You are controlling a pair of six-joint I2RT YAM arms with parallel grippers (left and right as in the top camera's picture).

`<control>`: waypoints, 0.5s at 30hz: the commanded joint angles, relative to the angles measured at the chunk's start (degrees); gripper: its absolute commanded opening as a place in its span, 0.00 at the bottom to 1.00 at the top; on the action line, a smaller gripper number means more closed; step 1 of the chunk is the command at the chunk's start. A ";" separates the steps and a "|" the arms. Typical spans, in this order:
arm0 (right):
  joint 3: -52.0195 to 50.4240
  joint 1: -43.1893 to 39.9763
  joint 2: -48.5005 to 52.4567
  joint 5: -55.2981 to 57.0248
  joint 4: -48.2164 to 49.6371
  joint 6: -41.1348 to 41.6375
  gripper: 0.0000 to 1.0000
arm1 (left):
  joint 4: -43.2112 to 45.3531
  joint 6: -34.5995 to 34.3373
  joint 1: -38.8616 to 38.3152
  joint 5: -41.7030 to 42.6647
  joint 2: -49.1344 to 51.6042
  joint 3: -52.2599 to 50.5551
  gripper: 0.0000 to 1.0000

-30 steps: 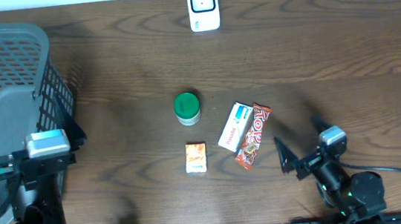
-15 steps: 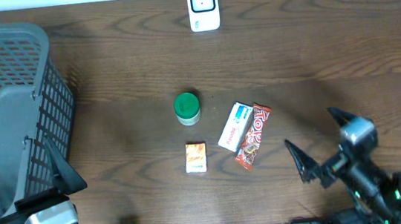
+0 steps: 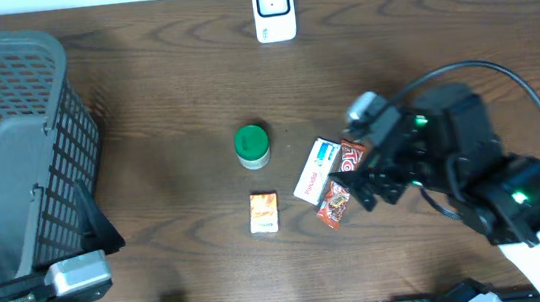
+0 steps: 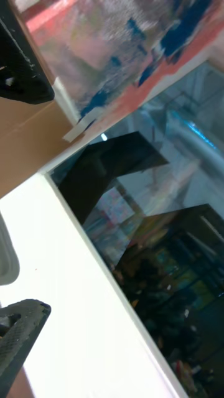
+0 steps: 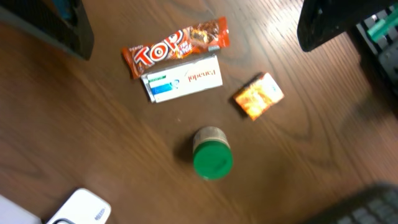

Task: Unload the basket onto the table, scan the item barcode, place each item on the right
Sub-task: 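Reach the right gripper to the orange tissue pack and grasp it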

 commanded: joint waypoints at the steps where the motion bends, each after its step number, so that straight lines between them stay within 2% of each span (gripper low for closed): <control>1: 2.01 4.50 2.80 5.55 1.40 -1.33 0.99 | -3.04 -8.92 -0.13 0.35 0.17 0.31 1.00; 3: 2.01 6.03 3.72 5.03 4.20 -1.33 0.99 | -4.63 -16.52 -0.15 0.37 0.17 -0.48 1.00; 5: 2.01 7.08 4.26 3.74 5.99 -1.42 0.99 | -4.15 -20.87 -0.15 0.37 0.17 -2.23 1.00; 9: 1.99 8.35 4.37 -3.67 6.14 -11.89 0.99 | 0.81 -24.37 -0.15 0.37 0.17 -8.68 1.00; 15: 1.99 9.66 4.61 -6.49 4.07 -15.10 0.99 | 5.92 -29.62 -0.15 0.37 0.17 -18.49 1.00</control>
